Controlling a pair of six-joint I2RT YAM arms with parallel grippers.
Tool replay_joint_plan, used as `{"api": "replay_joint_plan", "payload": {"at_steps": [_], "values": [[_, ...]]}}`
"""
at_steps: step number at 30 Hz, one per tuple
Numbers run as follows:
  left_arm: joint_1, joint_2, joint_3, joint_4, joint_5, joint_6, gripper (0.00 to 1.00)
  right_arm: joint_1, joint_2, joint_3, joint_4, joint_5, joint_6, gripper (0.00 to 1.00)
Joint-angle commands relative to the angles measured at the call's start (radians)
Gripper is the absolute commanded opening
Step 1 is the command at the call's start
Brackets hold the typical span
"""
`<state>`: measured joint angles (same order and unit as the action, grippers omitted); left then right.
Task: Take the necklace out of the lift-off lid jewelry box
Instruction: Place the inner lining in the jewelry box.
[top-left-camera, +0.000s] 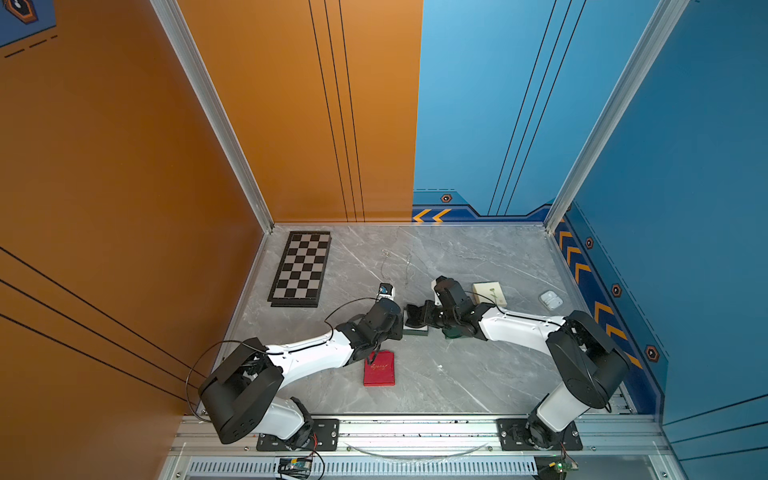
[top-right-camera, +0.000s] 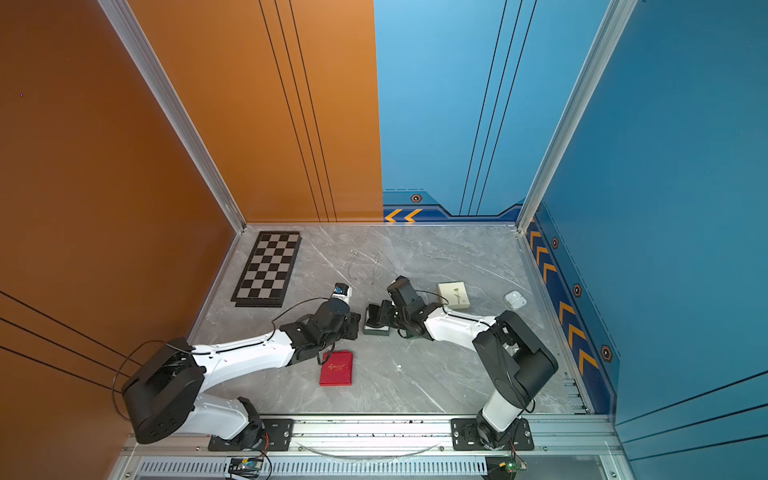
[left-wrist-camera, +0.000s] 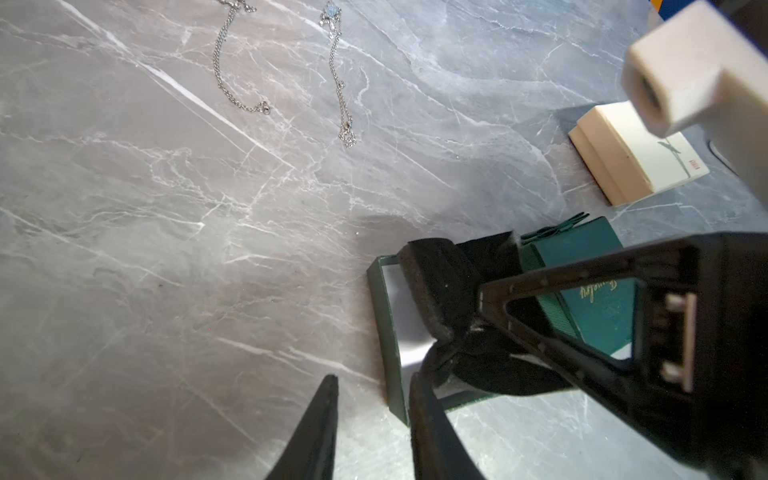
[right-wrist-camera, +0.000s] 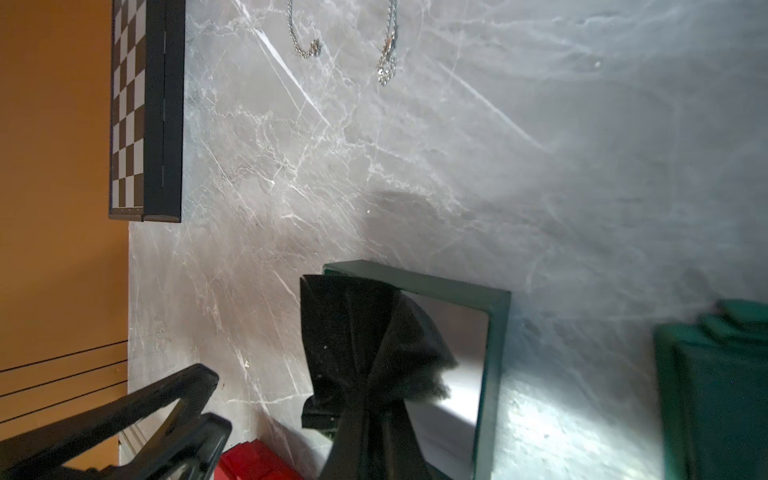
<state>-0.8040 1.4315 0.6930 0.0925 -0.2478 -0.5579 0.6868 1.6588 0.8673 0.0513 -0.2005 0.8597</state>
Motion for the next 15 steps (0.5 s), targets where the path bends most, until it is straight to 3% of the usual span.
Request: {"api": "replay_joint_plan", "payload": {"at_steps": [1, 15], "values": [[0.007, 0.022, 0.035, -0.013, 0.036, 0.002, 0.31, 0.007, 0.030, 0.034, -0.051, 0.015, -0.029, 0.08], [0.006, 0.139, 0.083, 0.030, 0.114, -0.019, 0.32, 0.002, 0.141, 0.175, -0.227, -0.022, -0.168, 0.08]]}}
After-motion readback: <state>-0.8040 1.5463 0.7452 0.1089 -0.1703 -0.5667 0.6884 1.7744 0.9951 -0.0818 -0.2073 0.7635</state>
